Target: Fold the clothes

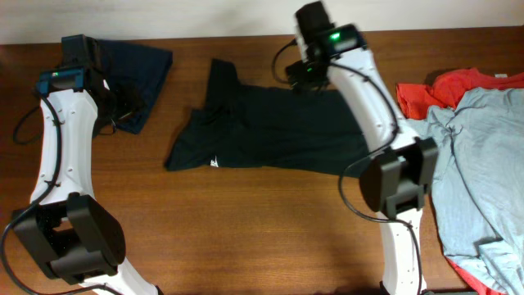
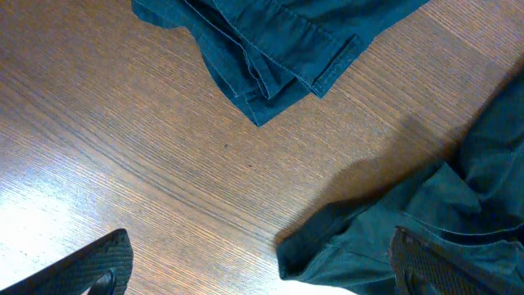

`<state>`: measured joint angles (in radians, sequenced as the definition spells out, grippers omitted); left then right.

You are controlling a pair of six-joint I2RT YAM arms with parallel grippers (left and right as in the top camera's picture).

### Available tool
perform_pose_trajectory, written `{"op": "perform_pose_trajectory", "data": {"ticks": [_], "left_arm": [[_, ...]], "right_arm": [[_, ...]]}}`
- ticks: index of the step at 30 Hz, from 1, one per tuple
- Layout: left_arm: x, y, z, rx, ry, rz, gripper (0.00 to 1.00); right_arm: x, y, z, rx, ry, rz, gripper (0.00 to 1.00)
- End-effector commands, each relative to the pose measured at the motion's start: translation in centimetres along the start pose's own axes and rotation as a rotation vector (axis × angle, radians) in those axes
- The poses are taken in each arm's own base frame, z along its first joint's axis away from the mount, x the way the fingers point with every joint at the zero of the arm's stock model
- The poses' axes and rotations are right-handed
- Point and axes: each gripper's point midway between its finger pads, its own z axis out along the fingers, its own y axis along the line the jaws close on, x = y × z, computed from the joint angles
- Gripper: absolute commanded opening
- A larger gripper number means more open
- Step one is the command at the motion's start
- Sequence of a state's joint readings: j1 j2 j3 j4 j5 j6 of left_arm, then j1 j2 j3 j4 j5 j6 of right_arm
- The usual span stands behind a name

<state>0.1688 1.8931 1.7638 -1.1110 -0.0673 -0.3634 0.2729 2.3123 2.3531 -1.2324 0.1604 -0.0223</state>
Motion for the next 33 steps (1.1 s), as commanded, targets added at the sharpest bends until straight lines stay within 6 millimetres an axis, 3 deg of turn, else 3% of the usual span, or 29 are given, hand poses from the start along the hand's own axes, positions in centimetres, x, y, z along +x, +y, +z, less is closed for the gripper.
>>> {"op": "perform_pose_trajectory", "data": {"ticks": [1,3,9,10,12,15,19,26,30,33], "left_arm": [[-0.1,0.0,-0.2,0.002,-0.006,-0.003,0.99],[-0.2,-0.1,-0.2,0.004,-0.011,-0.011,0.99],[-3.1,-2.0,-0.5,0.101,-0.120,-0.055,0.99],[-3.5,-3.6,-0.8,0.181,-0.131,-0.006,0.95],[-3.5,-7.1,-1.7,0.361,-0.143,0.140,0.76],[-3.3,-10.5,-2.6,0.482,-0.160,0.205,0.72],[-2.5,-14.9,-2.7,0.532,-0.193,0.290,0.73],[-1.5,-23.0,-1.1,0.527,-0.231,0.454,0.76],[-2.1,-26.3,0.5,0.488,-0.273,0.494,0.76],[-2.7,-27.7,2.7,0.459,-0.300,0.499,0.77]], "right_arm": [[0.1,-4.8,-2.2,0.030,-0.019,0.119,0.96],[1.3,-6.4,-1.9,0.015,0.021,0.156,0.95],[3.0,-10.8,-1.3,-0.001,0.060,0.256,0.92],[3.3,-11.7,-1.2,0.006,0.063,0.272,0.91],[3.7,-13.0,-1.0,0.014,0.068,0.296,0.90],[4.1,-14.4,-0.7,0.024,0.069,0.323,0.87],[4.1,-14.9,-0.5,0.028,0.066,0.332,0.86],[4.0,-14.7,0.1,0.023,0.067,0.331,0.86],[3.9,-14.5,0.9,0.011,0.070,0.331,0.85],[3.6,-14.5,1.8,0.009,0.062,0.330,0.85]]}}
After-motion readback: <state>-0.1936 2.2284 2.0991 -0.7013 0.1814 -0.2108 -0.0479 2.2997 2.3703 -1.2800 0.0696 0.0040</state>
